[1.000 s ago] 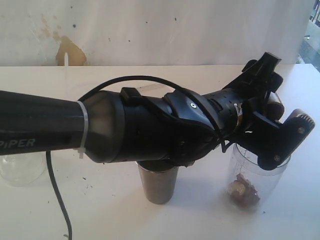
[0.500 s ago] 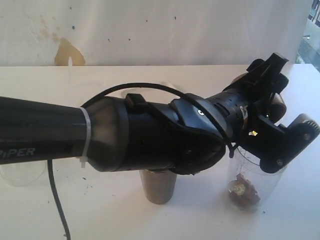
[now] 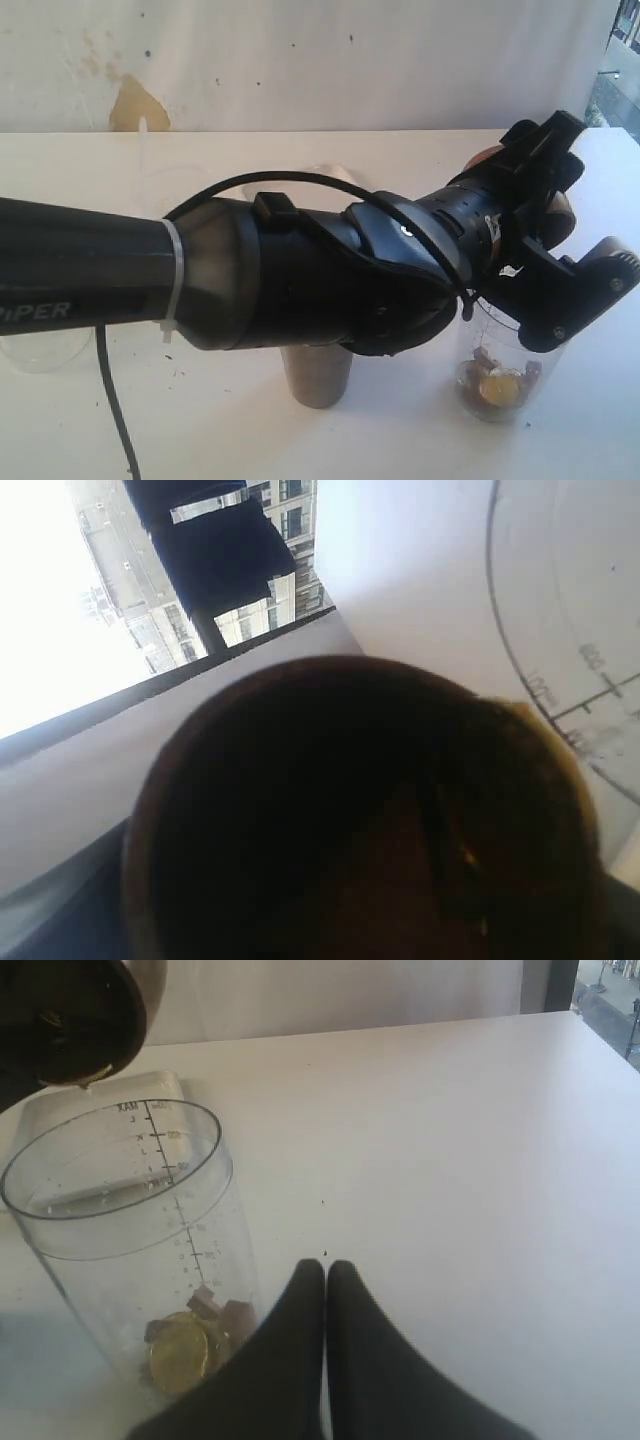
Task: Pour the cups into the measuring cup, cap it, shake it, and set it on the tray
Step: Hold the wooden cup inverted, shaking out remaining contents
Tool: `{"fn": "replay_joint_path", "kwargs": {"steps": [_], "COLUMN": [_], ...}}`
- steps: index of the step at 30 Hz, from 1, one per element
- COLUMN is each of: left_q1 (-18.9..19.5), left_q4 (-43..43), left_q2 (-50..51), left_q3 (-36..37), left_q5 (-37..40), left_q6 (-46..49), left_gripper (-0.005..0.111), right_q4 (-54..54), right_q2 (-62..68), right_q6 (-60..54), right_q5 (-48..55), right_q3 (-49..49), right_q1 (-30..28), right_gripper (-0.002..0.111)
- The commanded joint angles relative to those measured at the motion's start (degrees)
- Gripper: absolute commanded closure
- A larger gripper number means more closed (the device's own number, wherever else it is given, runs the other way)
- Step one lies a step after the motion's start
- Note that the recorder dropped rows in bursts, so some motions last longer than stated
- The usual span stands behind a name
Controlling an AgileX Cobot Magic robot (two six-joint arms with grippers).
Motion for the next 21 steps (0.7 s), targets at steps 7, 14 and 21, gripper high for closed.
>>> {"fn": "replay_joint_path", "kwargs": {"steps": [7,14,21], "left_q1": [-0.82,-0.94,-1.9], "left_q4": [-0.07,-0.07,-0.07], "left_q2": [-0.96,-0.96,-0.96], "left_q3": [-0.4,-0.4,-0.4], "left_q5": [1.87,2.33,2.43], "left_q6": [4.7,5.79,6.28], "left_gripper": [0.107,0.107,0.107], "right_q4": [-0.11,-0.11,-0.11], "right_q2": [-0.31,-0.31,-0.31], "right_q6": [0.08,0.08,0.08], "right_q5": [-0.12,-0.12,-0.12], "right_q3": [0.29,0.29,0.29], "right_q1": [0.11,0.11,0.19], "right_gripper": [0.108,0.108,0.108]}}
